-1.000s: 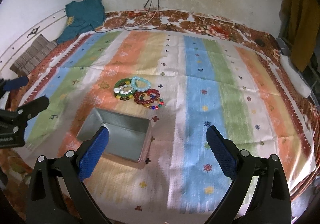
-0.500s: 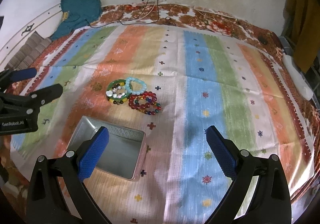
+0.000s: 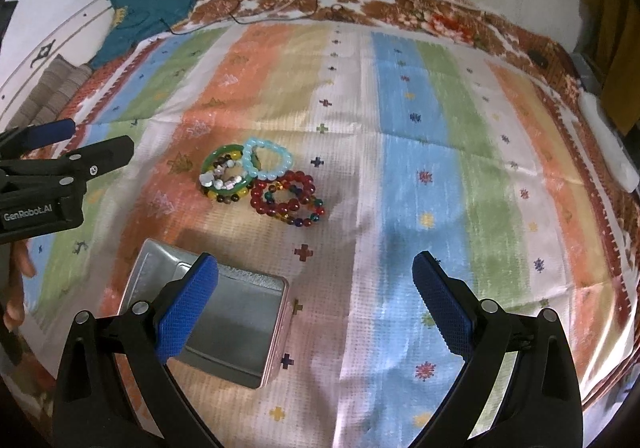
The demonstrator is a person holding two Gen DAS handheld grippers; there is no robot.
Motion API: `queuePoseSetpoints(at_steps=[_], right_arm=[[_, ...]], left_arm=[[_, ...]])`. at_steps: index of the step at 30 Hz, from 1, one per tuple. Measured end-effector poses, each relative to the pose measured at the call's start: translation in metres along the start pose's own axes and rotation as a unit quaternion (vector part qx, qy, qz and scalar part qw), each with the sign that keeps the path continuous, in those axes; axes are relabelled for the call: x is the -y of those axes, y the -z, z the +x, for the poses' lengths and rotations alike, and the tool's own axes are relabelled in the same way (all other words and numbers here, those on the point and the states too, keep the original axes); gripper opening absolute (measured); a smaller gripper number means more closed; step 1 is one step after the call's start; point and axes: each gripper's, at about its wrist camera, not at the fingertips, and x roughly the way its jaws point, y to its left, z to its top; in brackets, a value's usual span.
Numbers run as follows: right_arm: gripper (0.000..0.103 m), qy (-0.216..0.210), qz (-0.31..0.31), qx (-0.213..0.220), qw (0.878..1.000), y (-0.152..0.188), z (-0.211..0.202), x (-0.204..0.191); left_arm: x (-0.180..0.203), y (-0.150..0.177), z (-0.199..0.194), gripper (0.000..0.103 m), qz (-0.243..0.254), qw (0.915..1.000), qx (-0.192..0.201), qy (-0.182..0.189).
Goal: Organize jewelry
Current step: 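Move both tools down toward the bracelet cluster beside the silver tin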
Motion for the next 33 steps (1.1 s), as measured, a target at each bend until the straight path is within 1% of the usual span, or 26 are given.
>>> queuePoseSetpoints(at_steps=[8, 16, 24, 33], right_arm=[[0.099, 0.001, 0.013, -0.027, 1.000, -0.011, 0.025, 0.006], [0.099, 0.005, 0.004, -0.039, 0.999, -0.022, 0.043, 0.003], [0.099, 0.002, 0.003, -0.053, 0.999, -0.032, 0.065, 0.004], [0.099, -0.001, 0.008, -0.071, 0.997, -0.041, 0.087, 0.007]], left_arm=[[0.002, -0.013, 0.026, 0.097, 0.001, 0.9997, -0.023, 0.002], [0.004, -0.023, 0.052, 0.097, 0.011, 0.9989, -0.044, 0.012], [0.005, -0.032, 0.086, 0.097, 0.005, 0.9972, -0.074, 0.008], [0.009, -0.046, 0.114, 0.097, 0.019, 0.9955, -0.092, 0.012]])
